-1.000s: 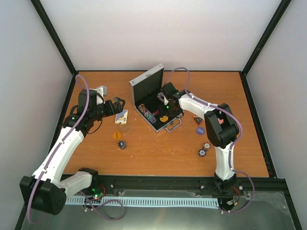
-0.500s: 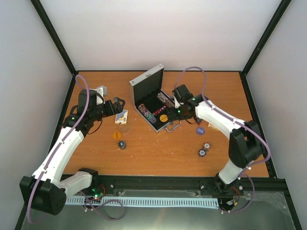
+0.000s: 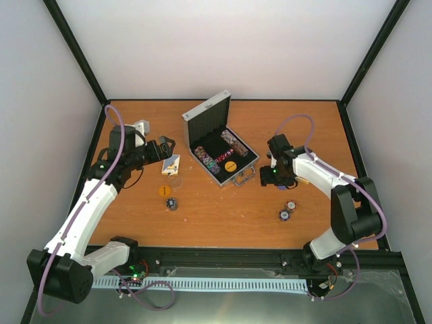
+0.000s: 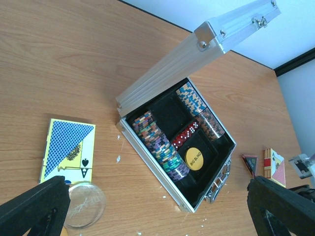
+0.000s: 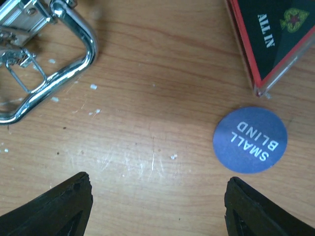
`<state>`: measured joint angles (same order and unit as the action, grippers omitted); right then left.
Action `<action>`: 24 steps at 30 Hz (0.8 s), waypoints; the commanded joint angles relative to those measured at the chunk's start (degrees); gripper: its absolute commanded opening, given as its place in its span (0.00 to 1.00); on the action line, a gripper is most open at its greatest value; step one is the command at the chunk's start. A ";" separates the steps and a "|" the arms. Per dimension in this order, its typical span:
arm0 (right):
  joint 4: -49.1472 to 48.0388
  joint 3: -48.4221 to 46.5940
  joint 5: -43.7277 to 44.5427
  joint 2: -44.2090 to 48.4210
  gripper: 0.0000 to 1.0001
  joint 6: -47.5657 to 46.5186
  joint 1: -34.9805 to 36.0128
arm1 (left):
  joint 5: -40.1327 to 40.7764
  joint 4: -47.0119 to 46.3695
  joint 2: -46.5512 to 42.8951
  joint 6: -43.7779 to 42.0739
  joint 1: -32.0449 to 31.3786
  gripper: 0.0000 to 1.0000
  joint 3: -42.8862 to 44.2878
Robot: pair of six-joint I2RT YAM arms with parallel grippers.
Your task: Pack up texas hold em set
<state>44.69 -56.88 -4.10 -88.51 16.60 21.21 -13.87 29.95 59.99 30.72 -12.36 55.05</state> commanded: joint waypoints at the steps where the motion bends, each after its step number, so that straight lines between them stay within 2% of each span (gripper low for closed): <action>1: -2.68 0.09 1.62 -2.15 0.73 0.16 -0.54 | 0.50 -0.47 -0.21 1.09 0.14 1.00 4.11; 8: -3.73 -1.44 2.47 -5.11 0.73 -0.09 -4.86 | 0.47 -0.96 0.71 1.01 0.17 1.00 5.75; 24: -4.78 0.49 4.12 -7.75 0.78 0.12 -7.18 | -0.80 -2.56 0.91 2.35 0.20 1.00 5.20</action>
<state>41.06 -57.58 -0.84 -95.85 16.56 15.00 -13.93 29.17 61.41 31.90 -12.36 58.67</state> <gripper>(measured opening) 0.775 0.997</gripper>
